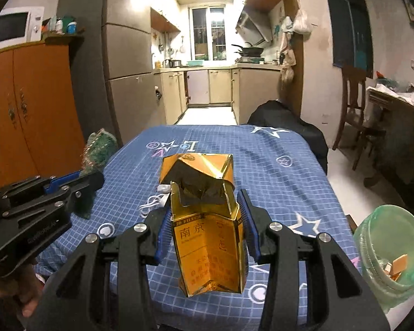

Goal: Collect trash
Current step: 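Carry the green scouring pad and gold box over the green bin, then open both grippers to drop the pad and gold box into the bin, then move both tools back over the table toward the white items, then grasp the white snack bag with the left gripper while the right gripper grasps the white mask, then carry the white snack bag and white mask over the green bin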

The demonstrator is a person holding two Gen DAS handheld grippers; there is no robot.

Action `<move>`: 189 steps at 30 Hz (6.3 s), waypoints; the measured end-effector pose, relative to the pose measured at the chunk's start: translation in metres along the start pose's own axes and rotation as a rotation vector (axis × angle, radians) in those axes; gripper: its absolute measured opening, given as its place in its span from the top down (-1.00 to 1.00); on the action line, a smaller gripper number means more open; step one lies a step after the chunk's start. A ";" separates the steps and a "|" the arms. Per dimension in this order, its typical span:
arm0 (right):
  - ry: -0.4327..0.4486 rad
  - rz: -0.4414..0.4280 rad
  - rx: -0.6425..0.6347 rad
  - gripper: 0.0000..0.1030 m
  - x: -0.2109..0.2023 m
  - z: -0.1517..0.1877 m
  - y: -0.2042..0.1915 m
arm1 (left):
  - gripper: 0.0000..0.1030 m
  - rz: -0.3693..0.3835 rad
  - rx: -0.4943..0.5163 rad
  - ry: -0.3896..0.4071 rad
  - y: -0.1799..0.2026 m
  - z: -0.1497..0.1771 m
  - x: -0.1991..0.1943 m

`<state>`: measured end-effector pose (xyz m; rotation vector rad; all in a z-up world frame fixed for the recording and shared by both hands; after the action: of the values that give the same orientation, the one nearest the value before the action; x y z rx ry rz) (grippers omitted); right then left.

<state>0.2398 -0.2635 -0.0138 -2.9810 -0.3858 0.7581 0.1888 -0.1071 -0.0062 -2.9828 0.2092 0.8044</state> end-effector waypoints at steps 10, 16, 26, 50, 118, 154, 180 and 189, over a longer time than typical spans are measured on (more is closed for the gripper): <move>-0.001 0.030 0.017 0.18 -0.012 -0.004 0.025 | 0.69 0.027 0.030 -0.016 0.029 -0.001 -0.001; 0.017 0.093 0.017 0.18 -0.027 -0.015 0.055 | 0.69 0.038 0.043 -0.033 0.050 -0.008 0.012; 0.015 0.216 0.069 0.18 -0.056 -0.015 0.137 | 0.69 0.086 0.111 -0.028 0.113 -0.033 0.042; -0.111 0.451 0.290 0.17 -0.132 0.043 0.324 | 0.69 0.356 0.337 -0.106 0.369 -0.033 0.089; -0.217 0.307 0.484 -0.39 -0.128 0.089 0.396 | -0.33 0.538 0.381 -0.389 0.435 0.019 0.148; -0.385 -0.238 -0.017 -0.60 0.053 0.055 0.044 | -0.14 0.079 -0.007 -0.442 0.000 0.003 0.244; -0.428 -0.223 -0.194 0.46 0.150 0.062 -0.052 | -0.14 -0.063 -0.075 -0.307 -0.078 0.043 0.182; -0.354 -0.188 -0.035 0.51 0.141 0.050 -0.035 | -0.12 -0.085 -0.081 -0.274 -0.077 0.043 0.163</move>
<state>0.3277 -0.1954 -0.1197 -2.7808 -0.6871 1.2674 0.3178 -0.0468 -0.1246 -2.8857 0.0391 1.2223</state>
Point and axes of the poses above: each gripper's, at about its wrist camera, not at the fingertips, and x roughly the way its jaws point, y to its right, z to its underside, the point moved 10 cm from there along x, roughly the way its jaws point, and after that the axes turned 5 degrees about -z, right-handed, at the moved point
